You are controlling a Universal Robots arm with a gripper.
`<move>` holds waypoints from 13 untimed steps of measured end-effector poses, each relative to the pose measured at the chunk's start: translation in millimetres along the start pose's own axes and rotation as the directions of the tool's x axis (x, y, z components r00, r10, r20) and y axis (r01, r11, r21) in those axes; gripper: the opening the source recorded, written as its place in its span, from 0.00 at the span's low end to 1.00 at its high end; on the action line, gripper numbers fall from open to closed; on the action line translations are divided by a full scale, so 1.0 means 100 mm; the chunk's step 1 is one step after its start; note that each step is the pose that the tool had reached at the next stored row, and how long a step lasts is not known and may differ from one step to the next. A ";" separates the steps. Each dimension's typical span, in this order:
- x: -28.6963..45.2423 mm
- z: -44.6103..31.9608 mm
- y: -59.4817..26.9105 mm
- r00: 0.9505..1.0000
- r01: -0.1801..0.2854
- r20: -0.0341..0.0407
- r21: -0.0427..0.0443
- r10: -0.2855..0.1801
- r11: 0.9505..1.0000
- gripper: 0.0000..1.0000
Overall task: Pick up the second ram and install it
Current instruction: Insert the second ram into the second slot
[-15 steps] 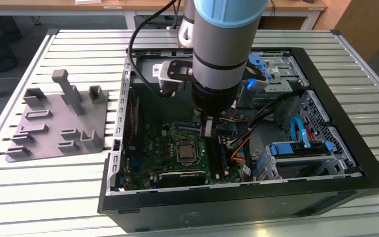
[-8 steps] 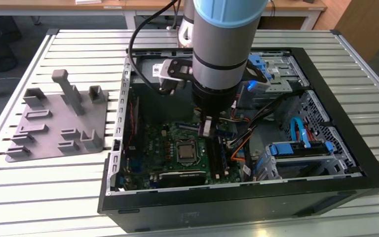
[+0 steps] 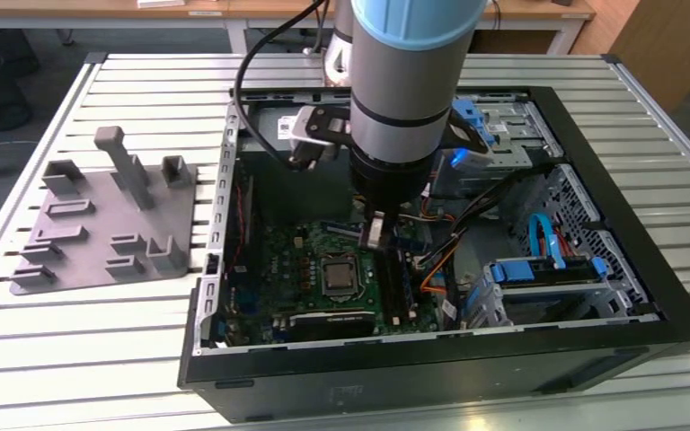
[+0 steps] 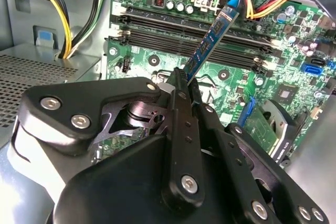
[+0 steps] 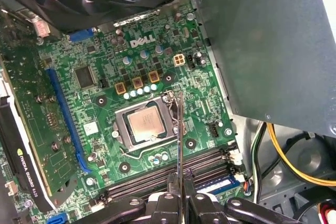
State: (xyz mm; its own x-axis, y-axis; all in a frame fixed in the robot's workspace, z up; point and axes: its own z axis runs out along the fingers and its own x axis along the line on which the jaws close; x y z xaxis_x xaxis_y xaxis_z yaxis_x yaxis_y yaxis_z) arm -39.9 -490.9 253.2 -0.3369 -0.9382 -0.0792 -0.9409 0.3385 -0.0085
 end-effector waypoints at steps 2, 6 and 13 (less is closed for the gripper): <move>-0.001 0.000 0.000 1.000 -0.009 -0.002 0.002 0.009 1.000 0.14; 0.000 0.000 0.000 1.000 -0.025 -0.005 0.004 0.025 1.000 0.14; 0.000 0.000 0.000 0.999 -0.051 -0.007 0.007 0.051 0.999 0.14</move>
State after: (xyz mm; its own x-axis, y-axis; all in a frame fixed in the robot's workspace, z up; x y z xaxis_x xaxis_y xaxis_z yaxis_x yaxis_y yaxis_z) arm -39.9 -490.9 253.2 -0.3843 -0.9203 -0.0726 -0.9224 0.3860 -0.0110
